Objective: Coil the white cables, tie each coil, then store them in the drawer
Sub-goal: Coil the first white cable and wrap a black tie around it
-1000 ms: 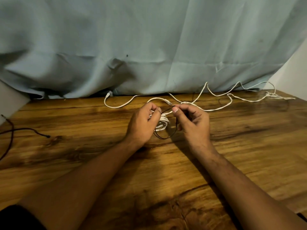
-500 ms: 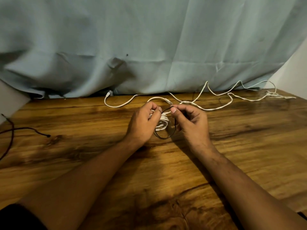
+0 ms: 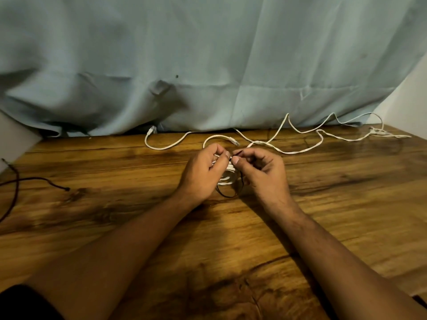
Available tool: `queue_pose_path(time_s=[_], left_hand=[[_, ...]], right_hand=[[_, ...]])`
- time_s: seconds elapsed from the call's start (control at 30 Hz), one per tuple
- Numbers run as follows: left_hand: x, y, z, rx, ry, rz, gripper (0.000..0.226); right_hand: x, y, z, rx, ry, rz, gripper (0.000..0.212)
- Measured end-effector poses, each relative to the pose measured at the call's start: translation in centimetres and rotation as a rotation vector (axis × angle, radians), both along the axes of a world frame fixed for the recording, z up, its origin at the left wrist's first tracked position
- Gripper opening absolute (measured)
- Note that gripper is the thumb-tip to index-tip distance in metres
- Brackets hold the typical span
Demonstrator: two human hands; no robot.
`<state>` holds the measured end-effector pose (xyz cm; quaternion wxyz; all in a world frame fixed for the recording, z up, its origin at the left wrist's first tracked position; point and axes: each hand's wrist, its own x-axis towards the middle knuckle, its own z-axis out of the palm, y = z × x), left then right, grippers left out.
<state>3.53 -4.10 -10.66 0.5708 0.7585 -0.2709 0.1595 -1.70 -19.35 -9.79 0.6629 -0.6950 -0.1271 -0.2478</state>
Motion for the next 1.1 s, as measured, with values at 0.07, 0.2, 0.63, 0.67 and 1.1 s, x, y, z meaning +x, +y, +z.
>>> queue_pose_path(time_s=[0.07,0.2,0.63,0.67,1.1], left_hand=[[-0.2,-0.1,0.2,-0.010,0.013,-0.042,0.016],[-0.4,0.1,0.6,-0.054,0.067,-0.123,0.018],[-0.9,0.3,1.4,-0.078,0.136,-0.231,0.009],[-0.8,0.3,1.3,-0.090,0.151,-0.228,0.010],[-0.8,0.2,1.3,-0.156,0.229,-0.238,0.007]], right_hand=[[-0.2,0.0,0.4,0.045,0.005,0.000,0.010],[-0.2,-0.3,0.6,0.072,0.037,0.014,0.011],[-0.6,-1.2,1.9,0.259,0.025,0.061,0.015],[-0.5,-1.7,2.1,0.336,0.018,0.023,0.015],[-0.6,-0.9,0.8,0.111,0.143,0.153,0.017]])
